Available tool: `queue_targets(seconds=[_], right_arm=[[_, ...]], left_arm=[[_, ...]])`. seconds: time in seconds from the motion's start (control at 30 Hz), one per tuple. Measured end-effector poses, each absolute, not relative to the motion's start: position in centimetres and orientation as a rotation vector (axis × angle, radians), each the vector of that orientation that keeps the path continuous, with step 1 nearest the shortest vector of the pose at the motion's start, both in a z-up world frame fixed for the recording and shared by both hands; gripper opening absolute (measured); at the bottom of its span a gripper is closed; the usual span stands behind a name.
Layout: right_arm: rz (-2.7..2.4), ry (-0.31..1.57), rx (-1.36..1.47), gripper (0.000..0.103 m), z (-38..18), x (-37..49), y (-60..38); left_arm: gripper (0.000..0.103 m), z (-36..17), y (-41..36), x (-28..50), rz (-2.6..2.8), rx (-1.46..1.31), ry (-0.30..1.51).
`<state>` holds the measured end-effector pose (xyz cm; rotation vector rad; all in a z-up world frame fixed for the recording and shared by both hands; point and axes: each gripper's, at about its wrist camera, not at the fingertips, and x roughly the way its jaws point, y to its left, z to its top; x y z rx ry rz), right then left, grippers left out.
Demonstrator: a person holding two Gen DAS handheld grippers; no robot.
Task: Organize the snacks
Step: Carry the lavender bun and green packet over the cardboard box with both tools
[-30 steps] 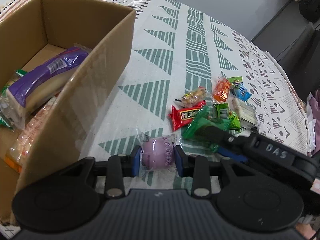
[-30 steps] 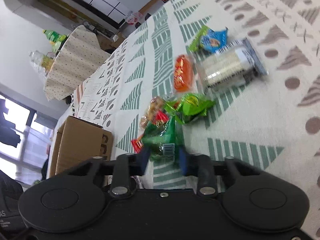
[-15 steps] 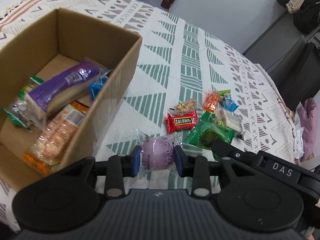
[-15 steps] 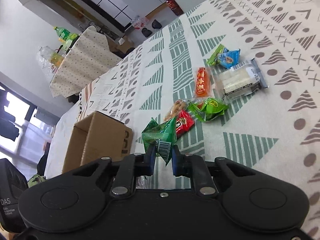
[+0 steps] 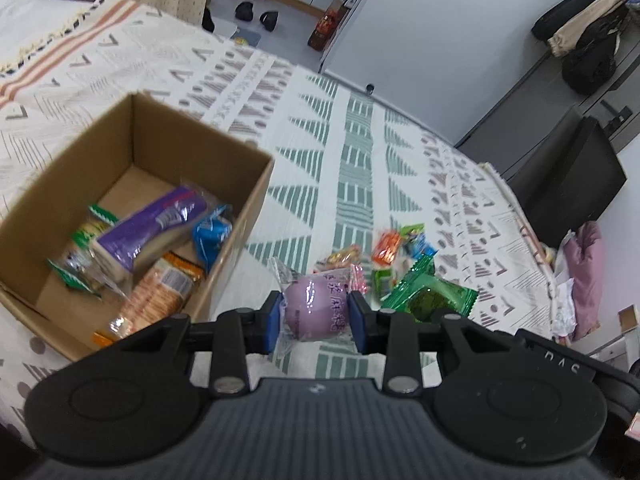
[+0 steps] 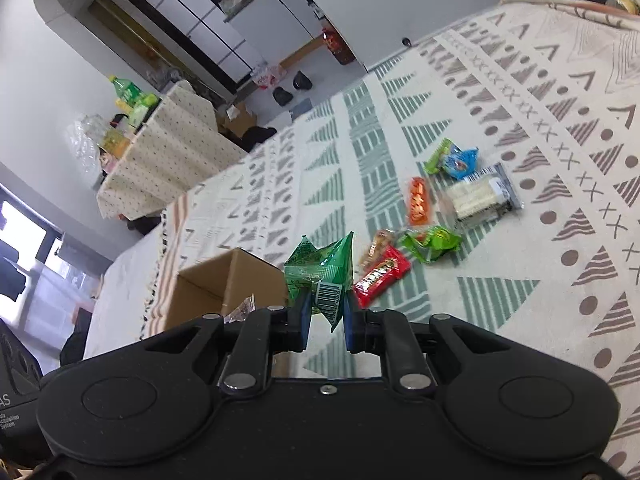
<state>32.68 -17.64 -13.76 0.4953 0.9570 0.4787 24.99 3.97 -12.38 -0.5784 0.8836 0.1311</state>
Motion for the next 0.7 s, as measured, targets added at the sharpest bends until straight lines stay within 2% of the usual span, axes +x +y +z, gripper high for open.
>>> queue_targets(seconds=[0.7], right_arm=[[0.552, 0.875, 0.510, 0.016, -8.8, 29.8, -13.6]], left_arm=[[0.034, -6.6, 9.3, 21.0, 0.196, -0.591, 0.777]])
